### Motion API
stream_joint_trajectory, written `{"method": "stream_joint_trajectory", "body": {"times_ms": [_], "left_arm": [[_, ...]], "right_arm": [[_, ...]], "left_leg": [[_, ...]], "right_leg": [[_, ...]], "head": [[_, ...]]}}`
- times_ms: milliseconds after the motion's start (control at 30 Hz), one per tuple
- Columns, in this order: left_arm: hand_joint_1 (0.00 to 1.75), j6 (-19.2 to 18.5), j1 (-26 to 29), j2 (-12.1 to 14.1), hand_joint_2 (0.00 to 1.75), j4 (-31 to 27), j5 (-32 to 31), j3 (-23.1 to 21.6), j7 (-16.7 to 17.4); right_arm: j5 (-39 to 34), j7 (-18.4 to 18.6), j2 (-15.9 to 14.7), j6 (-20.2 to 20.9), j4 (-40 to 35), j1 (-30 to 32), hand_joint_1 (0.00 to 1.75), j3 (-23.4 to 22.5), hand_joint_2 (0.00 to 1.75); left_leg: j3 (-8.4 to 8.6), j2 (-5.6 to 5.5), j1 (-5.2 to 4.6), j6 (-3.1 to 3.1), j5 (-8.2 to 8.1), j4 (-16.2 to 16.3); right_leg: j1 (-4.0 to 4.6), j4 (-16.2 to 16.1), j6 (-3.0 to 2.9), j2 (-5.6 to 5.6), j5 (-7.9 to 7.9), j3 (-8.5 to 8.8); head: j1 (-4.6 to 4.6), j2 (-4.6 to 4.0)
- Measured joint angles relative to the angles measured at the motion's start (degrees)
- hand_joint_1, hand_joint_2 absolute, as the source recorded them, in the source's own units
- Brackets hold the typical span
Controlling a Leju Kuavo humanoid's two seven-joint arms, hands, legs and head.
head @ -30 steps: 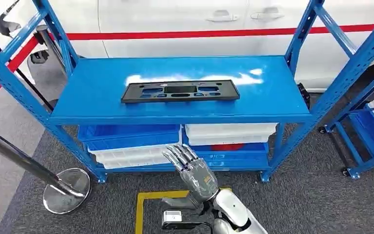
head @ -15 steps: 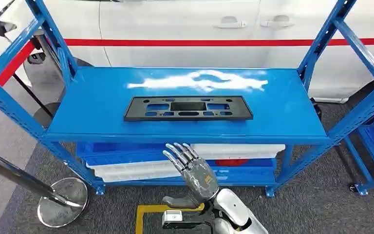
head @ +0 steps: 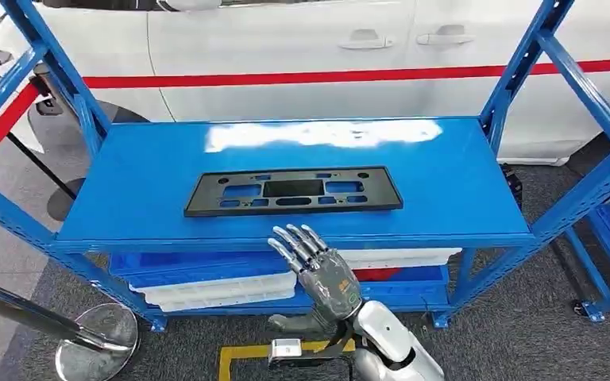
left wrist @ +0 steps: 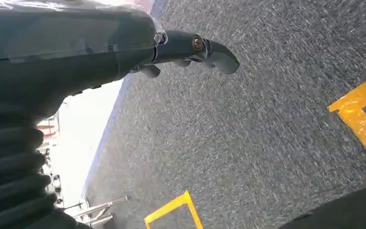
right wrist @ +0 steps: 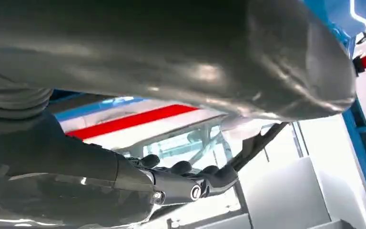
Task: Take the parts from the cabinet and place them on the table.
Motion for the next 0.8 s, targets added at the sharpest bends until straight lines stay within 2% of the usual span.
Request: {"method": "stream_joint_trajectory", "body": {"times_ms": [33,67,100,167,200,233,300,333,367,400,433,467,500,533,633,667,700,733,800], "left_arm": [[0.0,-0.02,0.01,0.0,0.0,0.0,-0.07,0.0,-0.02],[0.0,0.0,-0.02,0.0,0.0,-0.02,-0.11,0.0,-0.09],[0.0,-0.02,0.01,0.0,0.0,-0.02,-0.22,0.0,-0.22],[0.0,-0.17,-0.02,-0.13,0.0,-0.02,-0.61,0.0,-0.37],[0.0,-0.22,-0.04,-0.11,0.0,-0.02,-0.72,0.0,-0.37],[0.0,-0.22,-0.03,-0.11,0.0,-0.02,-0.77,0.0,-0.37],[0.0,-0.22,-0.03,-0.13,0.0,-0.02,-0.85,0.0,-0.37],[0.0,-0.22,-0.03,-0.11,0.0,-0.02,-0.85,0.0,-0.37],[0.0,-0.22,-0.03,-0.11,0.0,-0.02,-0.87,0.0,-0.37],[0.0,-0.26,-0.04,-0.11,0.0,-0.02,-1.0,0.0,-0.37],[0.0,-0.33,-0.06,-0.11,0.0,-0.02,-1.07,0.0,-0.37],[0.0,-0.37,-0.09,-0.13,0.0,-0.02,-1.18,0.0,-0.35],[0.0,-0.39,-0.09,-0.15,0.0,-0.02,-1.2,0.0,-0.35],[0.0,-0.46,-0.13,-0.15,0.0,-0.02,-1.25,0.0,-0.33],[0.0,-0.57,-0.16,-0.13,0.0,-0.02,-1.38,0.0,-0.2],[0.0,-0.57,-0.2,0.0,0.0,-0.04,-1.38,0.0,-0.15],[0.0,-0.61,-0.19,0.0,0.0,-0.02,-1.38,0.0,-0.15],[0.0,-0.7,-0.27,0.0,0.0,-0.02,-1.38,0.0,-0.18],[0.0,-0.72,-0.64,0.02,0.0,-0.02,-1.27,0.2,-0.22]], "right_arm": [[0.26,0.13,-0.22,-0.24,-0.02,-0.3,0.0,0.15,1.75],[0.55,0.33,-0.42,-0.33,-0.04,-0.57,0.0,0.24,1.75],[1.17,0.63,-0.68,-0.39,-0.04,-0.77,0.0,0.33,1.75],[2.42,1.33,-1.16,-0.55,-0.24,-1.38,0.0,0.59,1.75],[2.71,1.47,-1.38,-0.63,-0.5,-1.71,0.0,0.63,1.75],[2.86,1.57,-1.6,-0.72,-0.52,-2.04,0.0,0.66,1.75],[2.91,1.7,-2.01,-0.74,-0.5,-2.12,0.0,0.74,1.75],[2.99,1.7,-2.21,-0.74,-0.5,-2.11,0.0,0.85,1.75],[3.24,1.9,-2.32,-0.72,-0.5,-2.13,0.0,0.92,1.75],[4.09,2.34,-2.47,-0.65,-0.5,-2.3,0.0,1.07,1.75],[5.56,3.15,-2.6,-0.48,-0.52,-2.63,0.0,1.33,1.75],[7.61,4.21,-2.78,-0.11,-0.55,-3.2,0.0,1.57,1.75],[9.54,5.3,-2.97,0.52,-0.52,-4.01,0.0,1.77,1.75],[11.44,6.46,-3.04,1.27,-0.41,-5.15,0.0,2.01,1.75],[14.31,8.26,-3.22,3.08,0.76,-8.91,0.0,2.75,1.75],[14.45,8.31,-3.19,3.3,1.05,-10.01,0.0,2.93,1.75],[14.56,8.37,-3.15,3.35,1.33,-10.79,0.0,3.12,1.75],[14.64,8.37,-3.11,3.37,1.58,-11.41,0.0,3.21,1.75],[14.82,8.39,-3.08,3.41,2.23,-12.0,0.0,3.52,1.75]], "left_leg": [[-0.08,-0.08,-0.25,1.19,-2.35,-0.2],[0.08,-0.22,-0.1,1.63,-1.05,-0.22],[0.06,-0.34,-0.13,2.01,-0.39,-0.24],[0.29,-0.26,0.4,2.7,0.32,-0.92],[0.35,-0.18,0.38,2.92,0.36,-1.0],[0.32,-0.1,0.38,3.06,0.35,-0.99],[0.21,-0.1,0.35,3.15,0.27,-0.95],[0.15,-0.11,0.35,3.18,0.25,-0.92],[0.2,-0.15,0.35,3.15,0.22,-0.91],[0.3,-0.21,0.35,3.07,0.14,-0.9],[0.47,-0.24,0.35,2.96,0.02,-0.87],[0.7,-0.25,0.35,2.78,-0.11,-0.81],[0.71,-0.23,0.33,2.59,-0.22,-0.79],[0.54,-0.35,-0.09,2.26,-0.42,-0.52],[0.64,-0.31,-0.06,1.56,-0.29,-0.97],[0.5,-0.31,-0.35,1.24,-0.59,-0.68],[0.01,-0.24,-0.15,0.87,-1.47,0.64],[-1.55,-0.25,-0.12,0.65,-3.39,3.86],[-6.47,-0.32,-0.11,0.16,-7.49,13.44]], "right_leg": [[0.19,0.16,0.25,0.13,0.01,-0.27],[0.23,0.09,0.62,0.06,-0.24,-0.54],[0.16,0.09,0.86,0.03,-0.31,-0.47],[0.23,0.68,1.54,-0.09,-0.62,-0.42],[0.12,2.31,1.97,-0.27,-1.95,-1.06],[0.0,5.64,2.26,-0.39,-4.17,-2.69],[-0.34,14.84,2.73,-0.47,-8.38,-7.17],[-0.43,17.56,2.83,-0.5,-8.94,-8.66],[-0.52,17.52,2.86,-0.57,-8.07,-8.83],[-0.58,14.8,2.82,-0.67,-6.0,-7.61],[-0.59,10.28,2.69,-0.7,-3.47,-5.45],[-0.56,4.41,2.42,-0.69,-0.77,-2.51],[-0.47,0.59,2.13,-0.65,-0.09,-0.8],[-0.14,0.2,1.89,-0.59,-0.12,-0.78],[-0.07,0.14,1.23,-0.4,-0.06,-1.0],[-0.86,-0.47,0.8,-0.48,0.27,-0.65],[-0.82,-0.65,0.57,-0.62,0.29,-0.4],[-0.84,-0.65,0.24,-0.87,0.21,-0.35],[-0.7,-0.6,0.04,-1.15,0.07,-0.29]], "head": [[0.0,0.0],[0.0,0.0],[0.0,0.0],[0.0,0.0],[0.02,0.0],[0.0,0.0],[0.02,0.0],[0.0,0.0],[0.0,0.0],[0.02,0.0],[0.0,0.0],[0.0,0.0],[0.02,0.0],[0.0,0.0],[0.0,0.0],[0.0,0.0],[0.0,0.0],[0.0,0.0],[0.0,0.0]]}}
